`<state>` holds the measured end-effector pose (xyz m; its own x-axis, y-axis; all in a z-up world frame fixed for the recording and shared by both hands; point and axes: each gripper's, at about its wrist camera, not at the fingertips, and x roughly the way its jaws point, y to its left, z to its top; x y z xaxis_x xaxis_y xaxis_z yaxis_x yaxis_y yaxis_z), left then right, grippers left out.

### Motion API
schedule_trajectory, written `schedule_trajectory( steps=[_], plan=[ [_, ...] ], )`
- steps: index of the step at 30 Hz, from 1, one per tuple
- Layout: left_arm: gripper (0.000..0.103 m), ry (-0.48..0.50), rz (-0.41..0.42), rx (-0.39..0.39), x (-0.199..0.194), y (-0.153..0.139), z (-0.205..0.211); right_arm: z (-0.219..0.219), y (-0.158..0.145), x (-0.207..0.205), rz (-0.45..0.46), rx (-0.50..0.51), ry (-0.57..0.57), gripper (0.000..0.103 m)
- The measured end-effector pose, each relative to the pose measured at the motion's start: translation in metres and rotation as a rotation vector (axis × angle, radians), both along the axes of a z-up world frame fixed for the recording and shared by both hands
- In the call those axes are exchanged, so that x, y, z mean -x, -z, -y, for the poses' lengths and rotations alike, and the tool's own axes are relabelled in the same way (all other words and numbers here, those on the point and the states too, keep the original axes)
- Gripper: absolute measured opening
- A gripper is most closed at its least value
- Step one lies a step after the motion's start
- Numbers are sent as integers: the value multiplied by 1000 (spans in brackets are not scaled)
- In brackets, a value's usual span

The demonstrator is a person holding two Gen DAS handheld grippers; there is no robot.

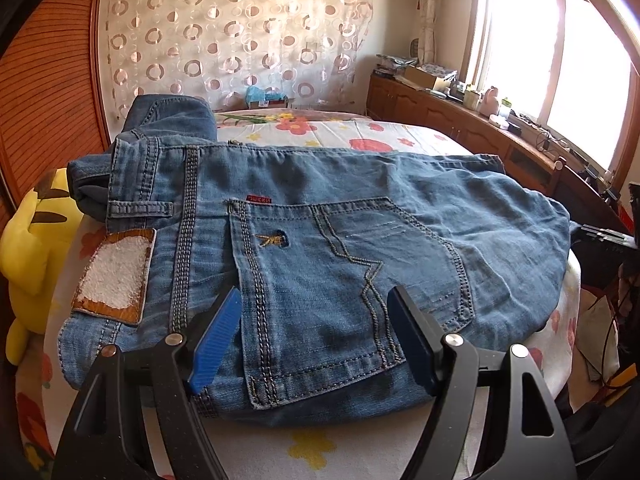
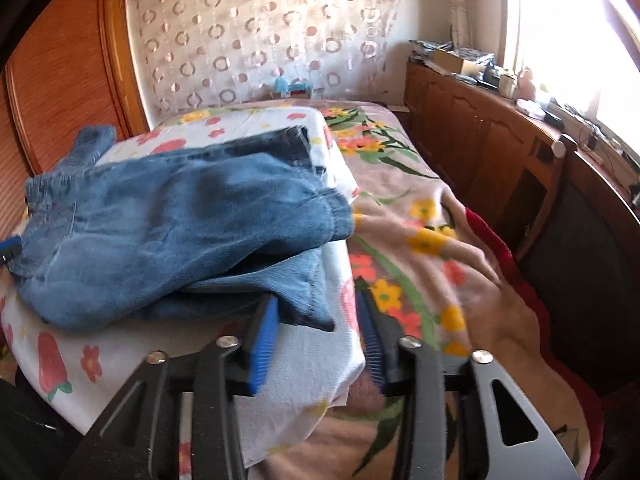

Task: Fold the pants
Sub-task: 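Press and smooth the folded jeans leg with the right tool, then close the right tool on the jeans leg hem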

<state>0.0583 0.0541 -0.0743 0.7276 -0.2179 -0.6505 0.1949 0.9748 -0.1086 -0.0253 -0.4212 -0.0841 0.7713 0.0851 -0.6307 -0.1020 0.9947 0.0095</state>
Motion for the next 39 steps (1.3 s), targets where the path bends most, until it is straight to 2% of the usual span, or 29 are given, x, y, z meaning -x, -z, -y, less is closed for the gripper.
schedule_trajectory(
  steps=[3,7,12,17,20,25,28,29,30,31,33,39],
  plan=[
    [80,8,-14,-11,-2,7,4,4,-5,-1,17,-21,13,56],
    [80,7,-5,-52,-2,13,11,3,-11,-5,49,-54,17,56],
    [81,1,-3,-40,-2,14,10,4,-11,-15,66,-96,21,59],
    [81,0,-4,-60,-2,15,13,7,8,-43,1,-142,49,59],
    [81,4,-6,-44,-2,15,10,12,16,-55,-29,-157,74,59],
    [81,2,-6,-46,-3,14,10,19,17,-64,-60,-201,70,58],
    [81,0,-7,-44,-3,13,8,13,16,-72,-75,-184,51,40],
    [81,-1,-7,-42,-3,12,8,10,14,-75,-73,-182,41,28],
    [81,-10,-2,-42,-2,11,7,9,12,-76,-67,-182,22,23],
    [81,-15,1,-38,-2,10,7,4,9,-75,-58,-175,14,23],
    [81,-19,4,-26,0,7,7,-1,2,-73,-28,-172,-7,14],
    [81,-37,39,-14,8,-6,3,-23,-29,-64,61,-192,-124,11]
  ],
)
